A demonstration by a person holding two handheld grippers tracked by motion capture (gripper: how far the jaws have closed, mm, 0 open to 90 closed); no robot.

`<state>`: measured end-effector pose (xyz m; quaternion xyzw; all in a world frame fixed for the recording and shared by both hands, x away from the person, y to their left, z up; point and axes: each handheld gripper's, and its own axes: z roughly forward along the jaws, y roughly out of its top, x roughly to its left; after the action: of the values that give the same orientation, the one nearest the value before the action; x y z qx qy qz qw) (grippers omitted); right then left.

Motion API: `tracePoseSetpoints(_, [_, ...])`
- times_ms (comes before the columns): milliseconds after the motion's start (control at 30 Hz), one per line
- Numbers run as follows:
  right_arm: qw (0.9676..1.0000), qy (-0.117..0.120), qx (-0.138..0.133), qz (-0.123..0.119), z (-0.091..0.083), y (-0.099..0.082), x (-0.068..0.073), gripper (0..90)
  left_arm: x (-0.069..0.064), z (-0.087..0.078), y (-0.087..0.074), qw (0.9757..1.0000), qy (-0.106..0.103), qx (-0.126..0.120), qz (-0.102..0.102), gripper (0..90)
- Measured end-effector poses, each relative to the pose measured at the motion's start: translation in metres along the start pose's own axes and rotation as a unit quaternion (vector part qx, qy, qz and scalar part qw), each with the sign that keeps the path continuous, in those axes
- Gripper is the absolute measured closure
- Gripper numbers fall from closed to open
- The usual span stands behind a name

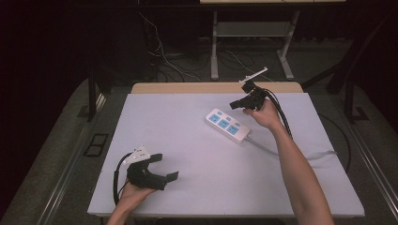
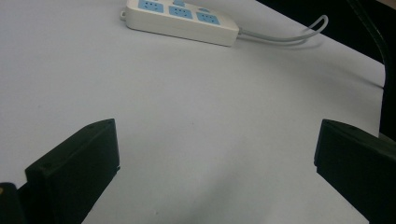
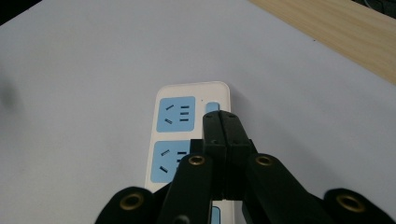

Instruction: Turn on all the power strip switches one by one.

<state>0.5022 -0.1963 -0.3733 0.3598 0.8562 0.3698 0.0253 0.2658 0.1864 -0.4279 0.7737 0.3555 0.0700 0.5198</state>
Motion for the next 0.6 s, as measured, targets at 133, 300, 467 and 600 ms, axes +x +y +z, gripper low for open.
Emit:
tracePoseSetpoints(133, [1.0, 0.0, 0.006, -0.001, 0.004, -0.001, -0.003, 90.0, 0.0, 0.0, 0.0, 1.0, -0.001, 0.0, 0.0, 0.0])
tracePoseSetpoints(300, [0.9999, 0.006, 0.014, 0.004, 0.012, -0.004, -0.008, 90.0, 0.0, 0.0, 0.0, 1.0, 0.0, 0.0, 0.0, 0.0])
tracePoseSetpoints(467, [0.9997, 0.015, 0.016, 0.012, 0.018, -0.006, -0.01, 90.0, 0.001, 0.0, 0.0, 1.0, -0.001, -0.001, -0.001, 0.0])
tracePoseSetpoints(600, [0.9994, 0.018, 0.026, 0.016, 0.024, -0.008, -0.01, 90.0, 0.001, 0.0, 0.0, 1.0, -0.001, -0.001, -0.001, 0.0])
